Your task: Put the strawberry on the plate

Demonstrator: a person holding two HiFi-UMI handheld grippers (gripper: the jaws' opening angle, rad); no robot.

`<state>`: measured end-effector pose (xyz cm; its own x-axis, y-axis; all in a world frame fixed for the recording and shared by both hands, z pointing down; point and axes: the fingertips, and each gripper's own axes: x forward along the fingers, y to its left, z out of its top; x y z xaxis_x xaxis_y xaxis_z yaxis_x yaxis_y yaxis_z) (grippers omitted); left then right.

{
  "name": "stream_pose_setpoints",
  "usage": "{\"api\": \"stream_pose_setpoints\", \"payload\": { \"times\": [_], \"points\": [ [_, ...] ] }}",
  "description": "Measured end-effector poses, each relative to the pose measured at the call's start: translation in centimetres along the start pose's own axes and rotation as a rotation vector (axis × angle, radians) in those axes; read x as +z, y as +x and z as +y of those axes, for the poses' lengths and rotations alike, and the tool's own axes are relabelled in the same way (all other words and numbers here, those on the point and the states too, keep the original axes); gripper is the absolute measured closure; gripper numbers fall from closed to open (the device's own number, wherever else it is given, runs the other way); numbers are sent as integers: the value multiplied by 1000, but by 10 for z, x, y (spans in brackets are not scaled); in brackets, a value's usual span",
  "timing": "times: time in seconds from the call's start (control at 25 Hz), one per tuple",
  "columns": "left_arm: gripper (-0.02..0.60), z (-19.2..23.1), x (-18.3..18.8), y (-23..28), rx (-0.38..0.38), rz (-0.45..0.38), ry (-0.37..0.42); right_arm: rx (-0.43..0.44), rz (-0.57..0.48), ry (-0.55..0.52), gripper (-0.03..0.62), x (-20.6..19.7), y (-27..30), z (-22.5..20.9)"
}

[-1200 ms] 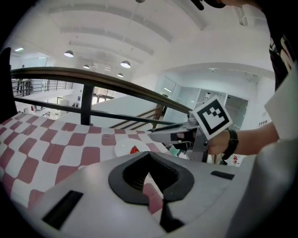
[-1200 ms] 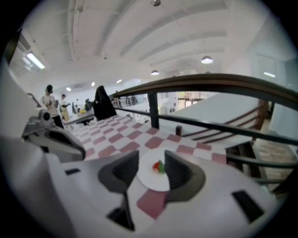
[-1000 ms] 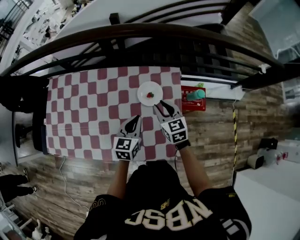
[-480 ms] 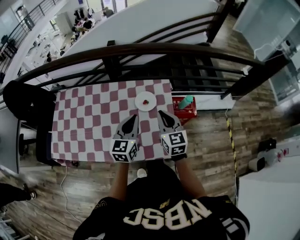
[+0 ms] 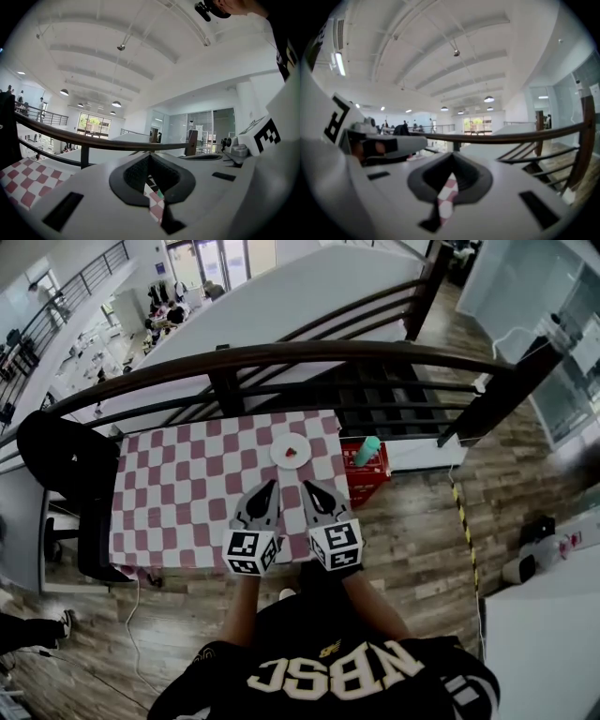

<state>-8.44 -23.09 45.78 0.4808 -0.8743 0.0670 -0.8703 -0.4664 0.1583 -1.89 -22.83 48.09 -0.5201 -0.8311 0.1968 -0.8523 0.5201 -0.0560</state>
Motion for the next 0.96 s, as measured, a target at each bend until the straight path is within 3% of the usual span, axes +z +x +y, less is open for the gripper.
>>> {"api": "stream_pose_setpoints", "payload": {
  "times": [0.36, 0.96],
  "points": [
    [572, 11, 21, -14, 32, -63, -3, -19, -36, -3, 576, 7, -9, 10],
    [572, 22, 6, -7, 39, -39, -25, -72, 4, 10, 576, -8, 4, -4]
  ]
}}
